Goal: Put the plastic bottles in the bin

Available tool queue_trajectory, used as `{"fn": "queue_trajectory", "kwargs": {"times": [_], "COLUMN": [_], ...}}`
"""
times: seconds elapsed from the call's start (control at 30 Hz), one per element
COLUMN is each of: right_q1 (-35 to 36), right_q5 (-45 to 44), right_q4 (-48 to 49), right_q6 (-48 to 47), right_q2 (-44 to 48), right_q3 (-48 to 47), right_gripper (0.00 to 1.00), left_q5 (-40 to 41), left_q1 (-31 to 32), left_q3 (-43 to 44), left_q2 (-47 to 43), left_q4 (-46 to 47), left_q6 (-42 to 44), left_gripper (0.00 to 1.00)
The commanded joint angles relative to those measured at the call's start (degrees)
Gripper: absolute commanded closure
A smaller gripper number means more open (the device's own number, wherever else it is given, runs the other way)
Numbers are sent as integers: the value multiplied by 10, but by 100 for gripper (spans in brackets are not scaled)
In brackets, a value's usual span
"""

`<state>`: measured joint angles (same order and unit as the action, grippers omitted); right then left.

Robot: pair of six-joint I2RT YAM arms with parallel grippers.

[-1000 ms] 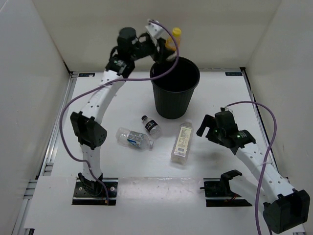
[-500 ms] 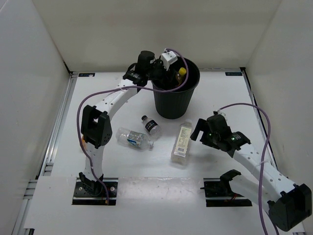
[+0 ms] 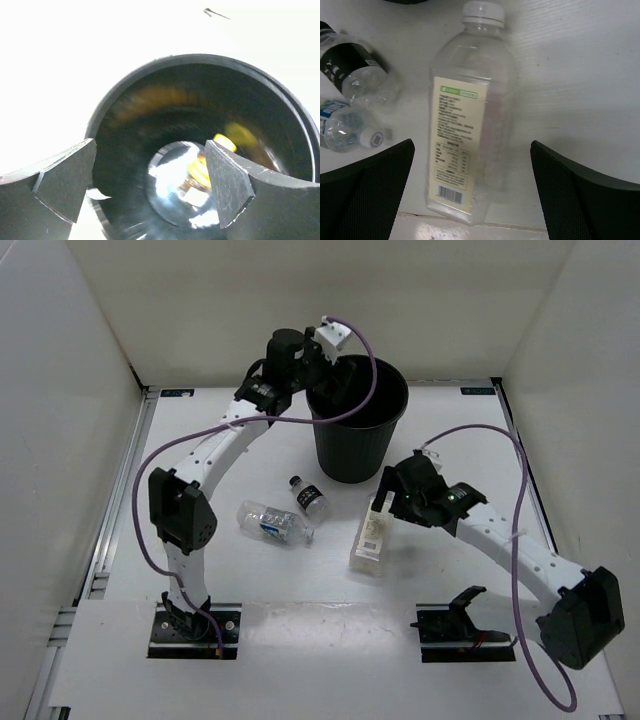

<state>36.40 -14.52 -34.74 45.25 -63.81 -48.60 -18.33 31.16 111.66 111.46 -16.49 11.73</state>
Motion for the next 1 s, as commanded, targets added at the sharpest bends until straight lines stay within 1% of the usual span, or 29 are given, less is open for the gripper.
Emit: {"fn": "queue_trajectory", "kwargs": {"times": [0.0, 0.07, 0.13, 0.17, 0.2, 0.27, 0.3, 0.33, 0.4, 0.43, 0.5, 0.53, 0.57, 0.6, 0.67, 0.7, 0.73, 0.83, 0.93, 0.97], "right_q1": [16, 22, 28, 28, 33, 33, 33, 33, 33, 33, 33, 33, 38, 39, 39, 39, 39, 23, -3, -8], "right_q5": [-50, -58, -58, -58, -75, -92, -97, -97, -86, -86, -63, -57, -52, -52, -45, -45, -45, -53, -59, -72], "right_q4": [-34, -62, -62, -73, -81, -105, -105, -105, -105, -105, -77, -69, -62, -51, -51, -51, -51, -57, -57, -57], "right_q6": [31, 31, 25, 25, 30, 43, 49, 49, 49, 49, 49, 43, 43, 43, 43, 38, 38, 44, 37, 29], "right_q2": [-48, -95, -124, -153, -166, -203, -213, -227, -238, -246, -246, -246, -246, -246, -230, -223, -206, -161, -99, -79], "right_q3": [-58, -86, -99, -112, -119, -137, -137, -137, -137, -137, -115, -108, -101, -95, -78, -73, -63, -37, -18, -18], "right_gripper": [0, 0, 0, 0, 0, 0, 0, 0, 0, 0, 1, 4, 9, 25, 37, 48, 55, 69, 76, 76], "left_q5": [135, 206, 269, 321, 336, 367, 374, 374, 379, 385, 391, 391, 391, 391, 391, 391, 385, 373, 373, 373], "left_q1": [7, 7, 7, 7, -11, -33, -51, -61, -80, -99, -115, -130, -137, -145, -165, -171, -177, -202, -218, -227], "left_q3": [57, 57, 30, 14, -32, -92, -159, -193, -259, -319, -374, -398, -436, -450, -472, -472, -478, -492, -519, -527], "left_q2": [-104, -128, -166, -180, -196, -253, -274, -319, -363, -403, -440, -457, -485, -497, -522, -528, -534, -547, -559, -565], "left_q4": [13, 8, 8, 8, 2, 2, 2, 2, 2, 2, -3, -3, -3, -3, -16, -16, -25, -39, -45, -51], "left_q6": [-11, 14, 63, 79, 106, 125, 142, 149, 149, 149, 149, 149, 142, 142, 126, 126, 119, 119, 114, 114], "left_gripper": [0, 0, 0, 0, 0, 0, 0, 0, 0, 0, 0, 0, 0, 0, 0, 0, 0, 0, 0, 0]}}
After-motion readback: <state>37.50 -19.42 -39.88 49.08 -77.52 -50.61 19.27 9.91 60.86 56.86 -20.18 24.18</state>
